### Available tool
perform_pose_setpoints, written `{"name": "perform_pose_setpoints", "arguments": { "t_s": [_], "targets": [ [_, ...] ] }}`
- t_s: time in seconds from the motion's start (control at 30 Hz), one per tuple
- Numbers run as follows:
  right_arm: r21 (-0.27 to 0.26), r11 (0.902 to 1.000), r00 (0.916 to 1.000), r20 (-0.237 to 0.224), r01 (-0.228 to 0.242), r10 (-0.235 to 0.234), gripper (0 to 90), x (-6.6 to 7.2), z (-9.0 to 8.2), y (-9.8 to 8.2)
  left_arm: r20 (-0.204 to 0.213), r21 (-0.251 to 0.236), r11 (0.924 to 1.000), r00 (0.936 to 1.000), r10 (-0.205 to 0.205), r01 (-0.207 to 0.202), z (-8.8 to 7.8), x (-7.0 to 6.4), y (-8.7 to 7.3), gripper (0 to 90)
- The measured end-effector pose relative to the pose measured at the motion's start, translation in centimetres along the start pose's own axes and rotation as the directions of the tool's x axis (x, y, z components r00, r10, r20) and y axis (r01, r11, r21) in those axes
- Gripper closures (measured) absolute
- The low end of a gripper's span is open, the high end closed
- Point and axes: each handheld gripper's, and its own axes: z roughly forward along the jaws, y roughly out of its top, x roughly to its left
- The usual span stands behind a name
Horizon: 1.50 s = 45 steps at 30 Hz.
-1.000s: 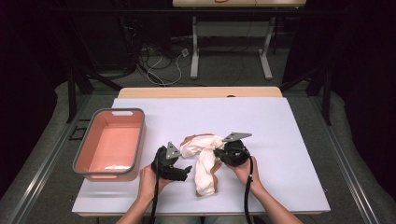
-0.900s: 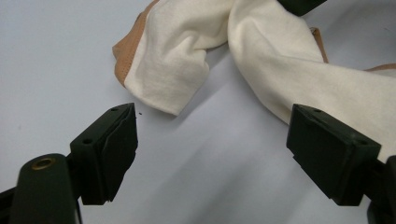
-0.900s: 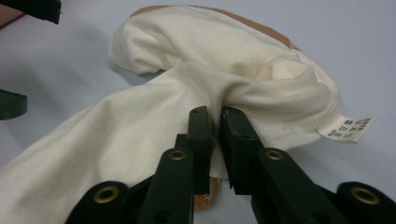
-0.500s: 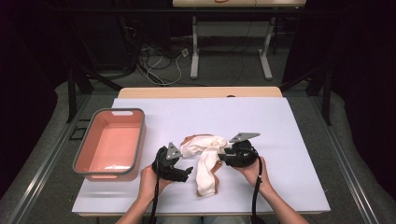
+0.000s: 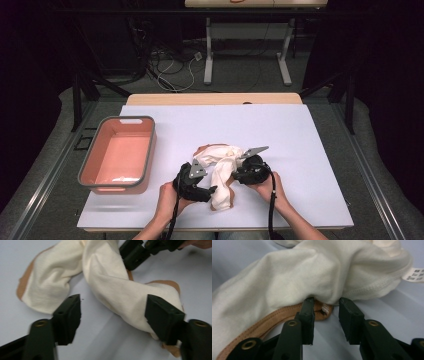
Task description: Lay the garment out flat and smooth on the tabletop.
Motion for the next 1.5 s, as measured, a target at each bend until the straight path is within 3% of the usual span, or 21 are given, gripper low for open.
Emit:
{"name": "perform_pose_setpoints", "arguments": {
  "t_s": [0.17,0.3,0.37,0.5,0.67,0.73,0.87,0.97,1.07,1.17,1.27,1.4,1.5],
  "targets": [
    [-0.01,0.9997,0.9997,0.014,0.02,-0.02,78.1,0.0,0.1,-0.1,0.014,0.048,0.9979,0.9989,0.044,-0.045,1.5,-0.7,-0.4,46.9],
    [-0.013,0.9997,0.9998,0.004,0.021,-0.021,87.0,0.2,0.1,0.0,0.007,0.061,0.9968,0.9987,0.051,-0.052,2.5,-0.8,-0.8,59.7],
    [-0.017,0.9995,0.9996,0.009,0.027,-0.026,87.9,0.3,0.1,0.0,0.03,0.058,0.9973,0.9986,0.043,-0.044,2.6,-0.7,-0.9,66.0],
    [-0.029,0.9995,0.9999,-0.001,0.014,-0.014,88.4,0.1,-0.3,0.2,0.035,0.054,0.9975,0.9984,0.044,-0.046,2.6,-0.6,-0.9,74.4],
    [-0.121,0.9926,0.9999,-0.006,-0.011,0.01,88.5,-0.1,-1.8,0.6,-0.006,0.055,0.9975,0.999,0.045,-0.045,2.3,0.2,-1.0,78.6],
    [-0.151,0.9882,0.9995,-0.017,-0.027,0.025,88.5,-0.3,-2.5,0.7,-0.024,0.057,0.9981,0.9995,0.022,-0.021,2.1,0.8,-1.2,79.2],
    [-0.201,0.9756,0.9954,-0.056,-0.088,0.078,88.5,-0.8,-3.4,0.8,-0.048,0.072,0.9973,0.9988,-0.004,0.008,2.1,2.0,-1.5,78.0],
    [-0.197,0.9754,0.9942,-0.064,-0.098,0.087,88.4,-1.0,-3.3,0.7,-0.053,0.065,0.9978,0.9985,-0.009,0.013,1.9,2.1,-1.3,71.2],
    [-0.195,0.9769,0.995,-0.064,-0.087,0.076,88.3,-0.7,-3.2,0.9,-0.049,0.052,0.9987,0.9988,0.003,-0.001,1.5,1.5,-0.8,58.6],
    [-0.203,0.9783,0.999,-0.025,-0.04,0.036,87.9,-0.4,-3.0,1.0,-0.053,0.04,0.9991,0.9985,0.015,-0.013,1.4,0.7,-0.4,45.1],
    [-0.196,0.9806,0.9998,0.014,-0.013,0.016,87.8,-0.2,-2.7,0.9,-0.041,0.015,0.9996,0.9988,0.025,-0.025,1.1,-0.1,0.0,40.1],
    [-0.188,0.9817,0.9996,0.002,-0.027,0.028,87.8,-0.4,-2.3,0.9,-0.003,-0.014,0.9988,0.9989,0.047,-0.047,0.9,-1.4,0.4,37.0],
    [-0.19,0.9815,0.9997,-0.013,-0.024,0.022,87.8,-0.2,-2.0,1.0,0.023,0.006,0.9972,0.9969,0.075,-0.075,1.4,-2.1,0.6,38.1]
  ]
}}
